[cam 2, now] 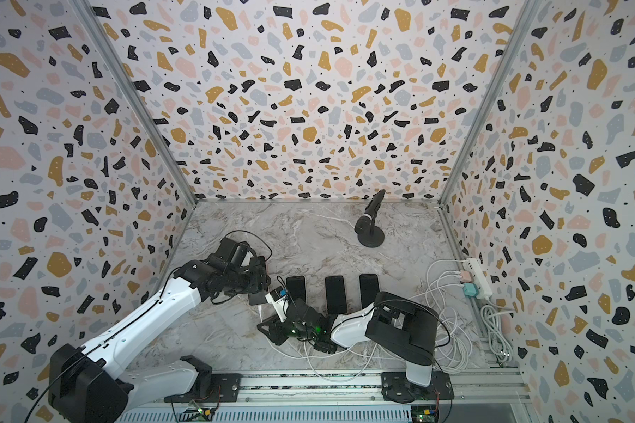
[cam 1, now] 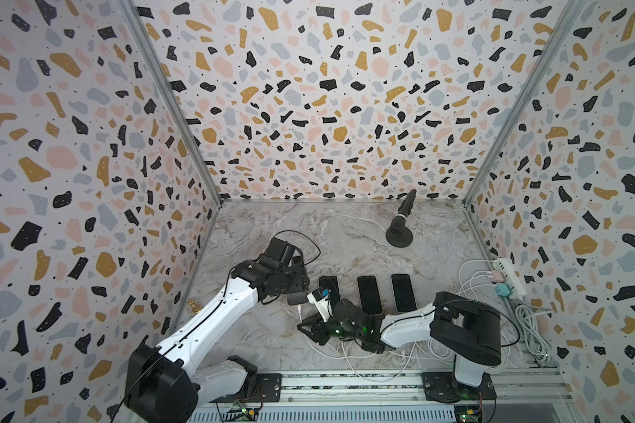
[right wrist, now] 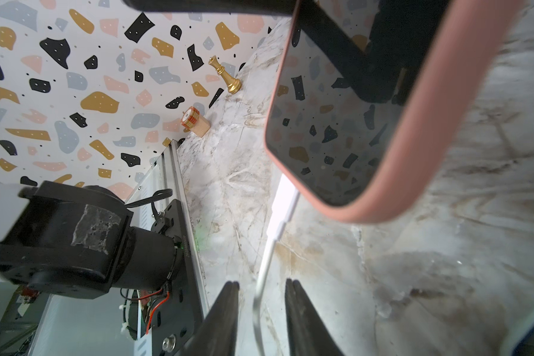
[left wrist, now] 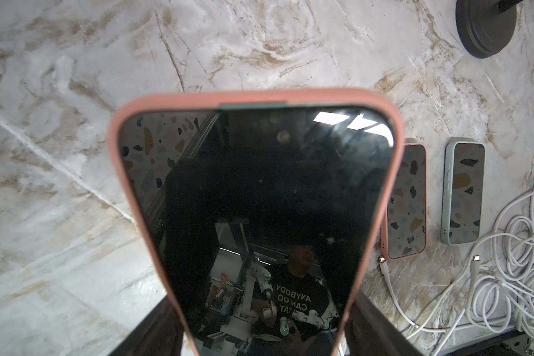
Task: Unplug the charging cable from the phone
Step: Remove the charging cable from the phone.
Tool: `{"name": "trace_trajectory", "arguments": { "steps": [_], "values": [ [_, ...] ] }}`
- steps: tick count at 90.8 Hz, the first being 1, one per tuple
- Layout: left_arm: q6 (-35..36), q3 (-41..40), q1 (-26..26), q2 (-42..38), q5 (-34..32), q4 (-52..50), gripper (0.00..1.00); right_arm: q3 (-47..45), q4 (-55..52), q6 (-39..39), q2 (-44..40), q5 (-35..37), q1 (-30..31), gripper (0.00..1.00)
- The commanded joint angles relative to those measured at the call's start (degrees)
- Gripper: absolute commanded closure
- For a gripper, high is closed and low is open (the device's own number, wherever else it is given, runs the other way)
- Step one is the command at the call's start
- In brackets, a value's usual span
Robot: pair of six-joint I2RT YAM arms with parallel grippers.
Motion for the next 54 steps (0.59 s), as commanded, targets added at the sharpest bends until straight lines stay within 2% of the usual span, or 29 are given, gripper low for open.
{"name": "trace_trajectory", "arguments": {
  "steps": [1, 34, 54],
  "values": [
    [-0.37, -0.18, 0.48, -1.01, 0.5, 2.43, 0.76, 1.36, -0.5, -0.02, -0.59, -0.18, -0.21, 0.7],
    [-0.61, -0.34, 0.84, -1.32, 0.87, 2.69, 0.76, 1.72, -2.04, -0.36, -1.08, -0.04, -0.21, 0.8],
    [-0.68, -0.44, 1.0, -1.58, 0.76, 2.74, 0.77, 2.43, -2.82, -0.24, -1.06, -0.65, -0.21, 0.91]
  ]
}}
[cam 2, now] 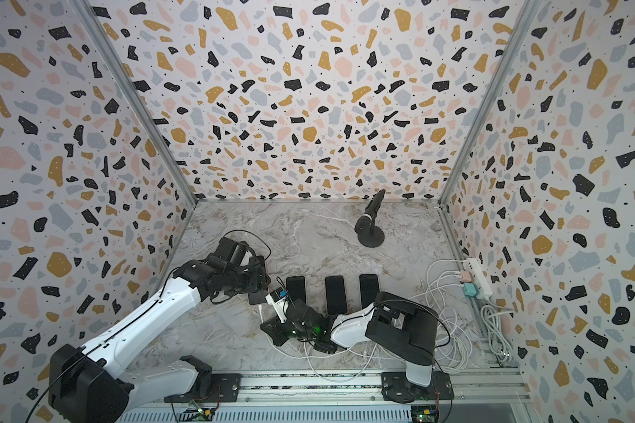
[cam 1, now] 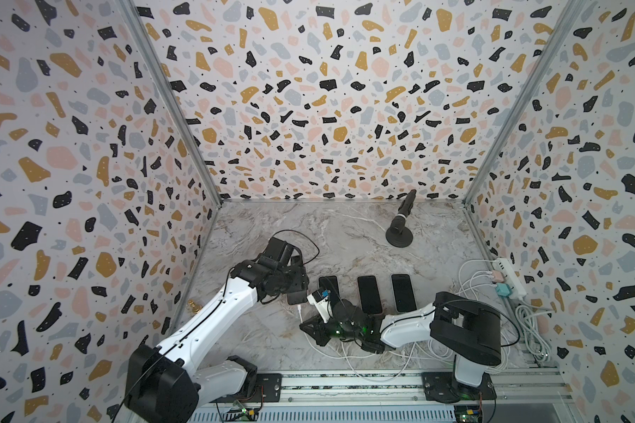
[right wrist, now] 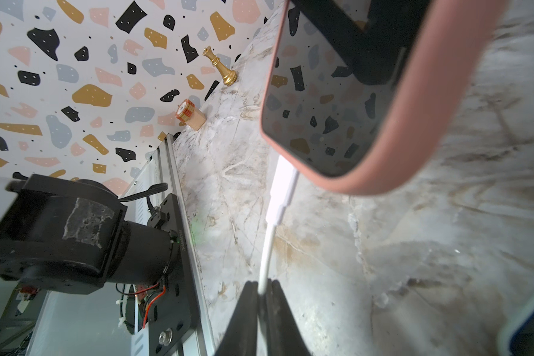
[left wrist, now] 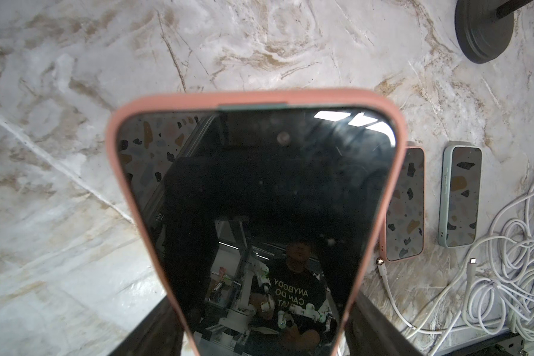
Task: Unplug the charging cable from the phone
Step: Remove the charging cable from the phone.
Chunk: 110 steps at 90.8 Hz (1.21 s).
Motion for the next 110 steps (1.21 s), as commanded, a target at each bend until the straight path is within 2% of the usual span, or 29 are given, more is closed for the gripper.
{"name": "trace_trajectory", "arguments": {
  "steps": [1, 24, 32, 110],
  "values": [
    [-0.49, -0.25, 0.36, -1.56, 0.16, 2.36, 0.77, 2.13, -1.19, -0.16, -1.1, -0.44, -0.21, 0.91],
    [-0.64, -0.29, 0.54, -1.7, 0.13, 2.48, 0.77, 1.13, -1.12, -0.3, -2.06, 0.24, -0.2, 0.95],
    [-0.62, -0.3, 0.58, -1.91, 0.23, 2.46, 0.79, 1.12, -1.47, -0.43, -2.07, 0.13, -0.16, 1.0],
    [-1.51, -0.98, 1.14, -4.9, -1.63, 3.08, 0.85, -0.98, -4.13, -2.07, -0.89, 0.87, 1.93, 1.0]
  ]
}}
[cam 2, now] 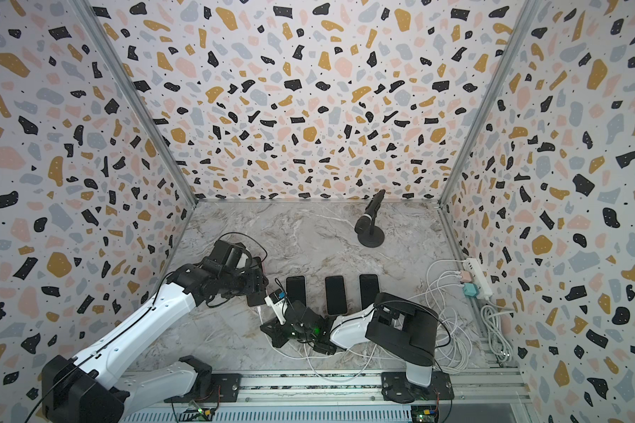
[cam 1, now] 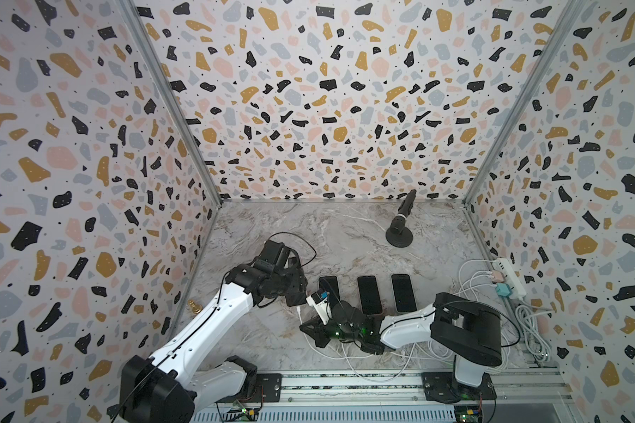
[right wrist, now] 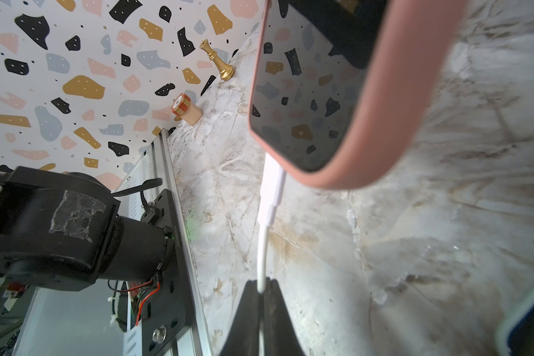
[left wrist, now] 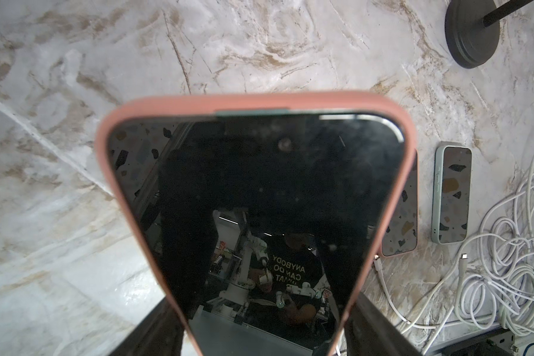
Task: Unplug the charging cable from the phone
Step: Remove the charging cable from the phone.
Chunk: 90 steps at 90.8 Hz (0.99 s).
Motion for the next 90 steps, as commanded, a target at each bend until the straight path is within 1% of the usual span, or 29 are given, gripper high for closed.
{"name": "trace_trajectory", "arguments": {
  "steps": [1, 20, 44, 47, 49, 52, 54, 55, 59, 60, 61, 64, 66, 71, 78, 90],
  "values": [
    [-0.49, 0.19, 0.75, -1.78, -1.44, 3.69, 0.85, -1.05, -2.81, -0.87, -0.9, -0.21, 0.87, 1.0],
    [-0.8, -0.27, 0.85, -2.99, -1.67, 4.39, 0.86, -1.31, -3.07, -1.09, -0.57, 0.11, 1.07, 1.0],
    [-0.75, 0.31, 0.96, -1.72, -3.59, 2.73, 0.84, -0.11, -4.62, -0.95, 1.05, -0.52, 1.31, 1.0],
    [-0.72, 0.46, 1.06, -1.44, -3.71, 2.45, 0.83, 0.19, -4.96, -0.93, 1.31, -0.58, 1.34, 0.9],
    [-0.76, 0.43, 1.03, -1.31, -3.84, 2.29, 0.83, 0.43, -5.28, -0.94, 1.37, -0.65, 1.29, 0.8],
    [-0.67, 0.43, 1.03, -1.02, -3.97, 2.09, 0.82, 0.64, -6.28, -1.06, 1.2, -0.62, 1.33, 0.67],
    [-0.64, 0.43, 1.09, -0.85, -4.12, 2.03, 0.81, 0.53, -6.71, -1.15, 0.88, -0.29, 1.31, 0.6],
    [-0.63, 0.43, 1.1, -0.76, -4.21, 2.02, 0.81, 0.49, -6.88, -1.13, 0.74, -0.13, 1.32, 0.51],
    [-0.63, 0.49, 1.1, -0.35, -4.51, 1.78, 0.8, -0.21, -7.05, -1.21, -0.32, 0.89, 1.3, 0.24],
    [-0.63, 0.5, 1.1, -0.25, -4.53, 1.67, 0.8, -0.45, -7.1, -1.25, -0.61, 1.12, 1.27, 0.2],
    [-0.59, 0.55, 1.11, -0.11, -4.59, 1.62, 0.8, -0.57, -7.17, -1.36, -1.06, 1.32, 1.26, 0.14],
    [-0.42, 0.67, 1.11, 0.42, -4.82, 1.36, 0.8, -1.15, -7.49, -1.61, -2.31, 2.07, 1.14, 0.04],
    [-0.38, 0.8, 1.09, 0.81, -5.0, 1.08, 0.8, -1.42, -8.13, -1.79, -3.31, 2.56, 0.98, 0.01],
    [-0.17, 1.01, 1.11, 1.8, -5.53, 0.62, 0.8, -1.57, -11.61, -2.22, -6.33, 4.75, 0.62, 0.0],
    [0.48, 1.29, 1.08, 3.88, -6.79, -0.27, 0.79, -1.77, -20.29, -2.43, -12.18, 11.88, -0.13, 0.0],
    [1.71, 2.93, 1.11, 9.07, -9.68, -2.58, 0.79, -2.33, -35.94, -2.18, -25.52, 23.28, -1.42, 0.0]
  ]
}}
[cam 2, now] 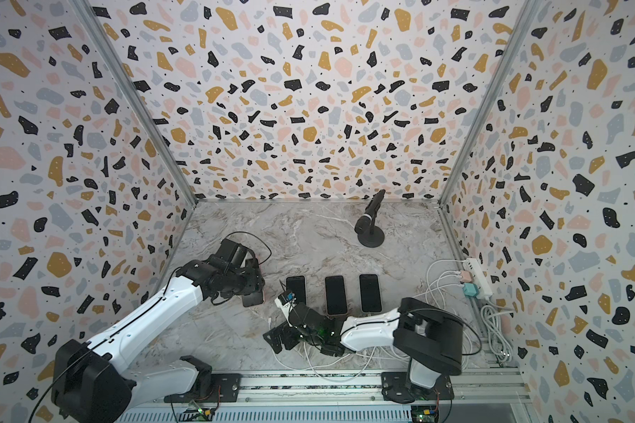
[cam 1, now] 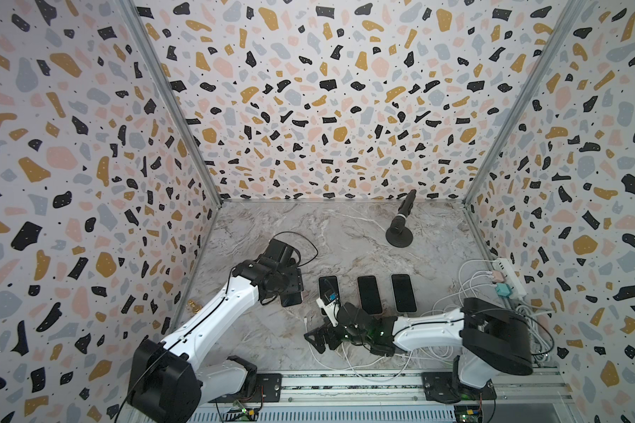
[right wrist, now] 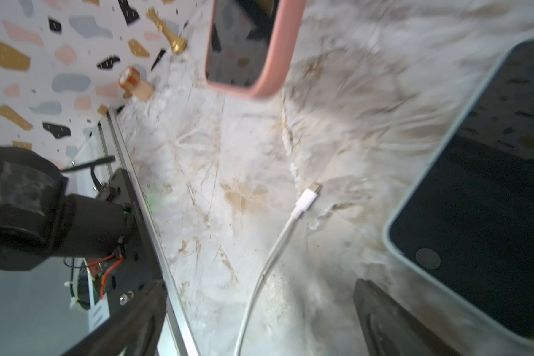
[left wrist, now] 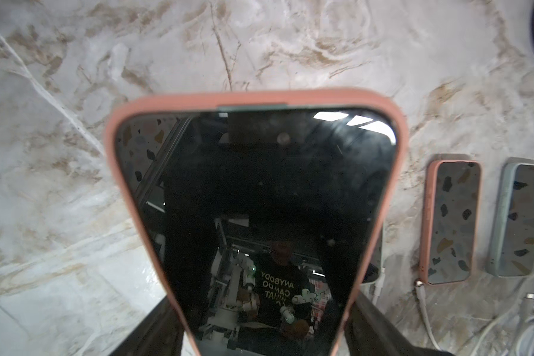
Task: Unplug the charging cable from the phone
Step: Remove the charging cable from the phone, then place the phone at the center of the board.
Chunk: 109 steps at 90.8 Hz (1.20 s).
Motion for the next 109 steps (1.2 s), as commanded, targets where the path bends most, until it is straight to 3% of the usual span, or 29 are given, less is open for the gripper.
{"name": "trace_trajectory", "arguments": {
  "steps": [1, 11, 21, 38, 45, 50, 57, 60, 63, 90, 101, 109],
  "values": [
    [1.75, 2.65, 0.41, 3.13, -3.81, -1.39, 0.79, 0.34, -16.84, -0.67, -12.03, 13.43, -1.14, 0.0],
    [1.96, 3.45, 0.41, 7.66, -3.86, -1.86, 0.79, 4.27, -33.91, -0.47, -21.18, 22.99, -1.56, 0.0],
    [1.99, 3.87, 0.4, 12.75, -1.78, -1.29, 0.8, 5.71, -44.59, 1.15, -27.25, 27.09, -2.36, 0.0],
    [2.39, 6.2, 0.49, 19.29, -2.94, -1.63, 0.8, 3.09, -48.73, 2.66, -36.05, 28.13, -3.21, 0.0],
    [2.51, 6.6, 0.49, 21.43, -2.46, -1.54, 0.76, 2.68, -49.29, 2.74, -37.86, 28.13, -3.34, 0.0],
    [2.5, 6.74, 0.5, 22.83, -1.54, -1.26, 0.64, 2.67, -49.45, 2.53, -38.66, 28.13, -3.37, 0.0],
    [2.37, 7.08, 0.5, 23.88, -1.85, -1.85, 0.32, 2.9, -50.03, 2.51, -39.11, 27.98, -3.45, 0.0],
    [2.5, 7.11, 0.5, 23.92, -1.99, -1.96, 0.09, 3.23, -50.57, 2.55, -39.13, 28.1, -3.46, 0.0],
    [2.69, 7.19, 0.5, 23.66, -2.58, -2.2, 0.01, 3.42, -51.13, 2.59, -39.14, 28.23, -3.46, 0.0],
    [3.34, 8.0, 0.5, 19.15, -4.6, -4.22, 0.0, 6.63, -59.24, 4.3, -42.2, 31.8, -4.45, 0.0],
    [4.87, 10.87, 0.53, 10.52, -9.79, -5.55, 0.0, 10.52, -66.94, 2.92, -44.41, 31.91, -9.09, 0.0],
    [5.6, 12.14, 0.53, 0.24, -18.04, -2.98, 0.0, 12.21, -68.98, -0.9, -46.43, 28.0, -16.2, 0.02]
  ]
}}
